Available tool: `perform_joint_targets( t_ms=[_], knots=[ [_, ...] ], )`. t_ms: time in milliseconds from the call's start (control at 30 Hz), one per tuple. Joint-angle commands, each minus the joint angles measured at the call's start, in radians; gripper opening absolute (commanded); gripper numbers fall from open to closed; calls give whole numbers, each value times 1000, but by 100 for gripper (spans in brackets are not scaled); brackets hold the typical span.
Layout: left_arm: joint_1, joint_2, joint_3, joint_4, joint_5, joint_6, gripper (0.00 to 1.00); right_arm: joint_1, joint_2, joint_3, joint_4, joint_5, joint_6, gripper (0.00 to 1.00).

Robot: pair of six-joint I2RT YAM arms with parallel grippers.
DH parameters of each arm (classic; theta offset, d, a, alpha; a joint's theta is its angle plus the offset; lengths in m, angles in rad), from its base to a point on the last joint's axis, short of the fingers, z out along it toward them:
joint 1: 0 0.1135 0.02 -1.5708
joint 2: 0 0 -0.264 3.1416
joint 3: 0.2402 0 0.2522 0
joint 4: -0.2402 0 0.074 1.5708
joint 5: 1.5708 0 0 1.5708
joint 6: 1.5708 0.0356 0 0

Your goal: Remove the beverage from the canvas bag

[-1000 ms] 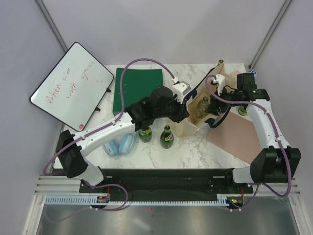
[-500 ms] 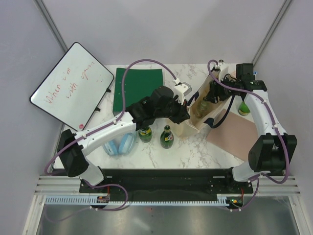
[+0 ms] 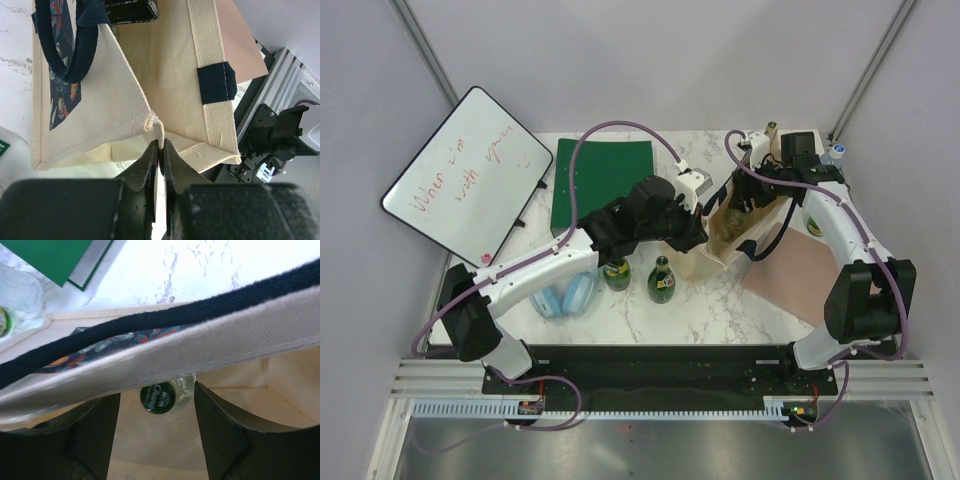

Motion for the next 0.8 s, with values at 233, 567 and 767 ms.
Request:
perform_joint_targets(
  t_ms=[233,567,767],
  knots=[
    [-1,-9,-7,33,-79,-10,12,48,41,-40,73,109,0,67],
    [5,-14,-32,47,-92,-17,12,66,64,-36,56,129,-15,38],
    [7,-15,-37,48,-96,-16,12,66,48,9,30,88,-20,14]
  ],
)
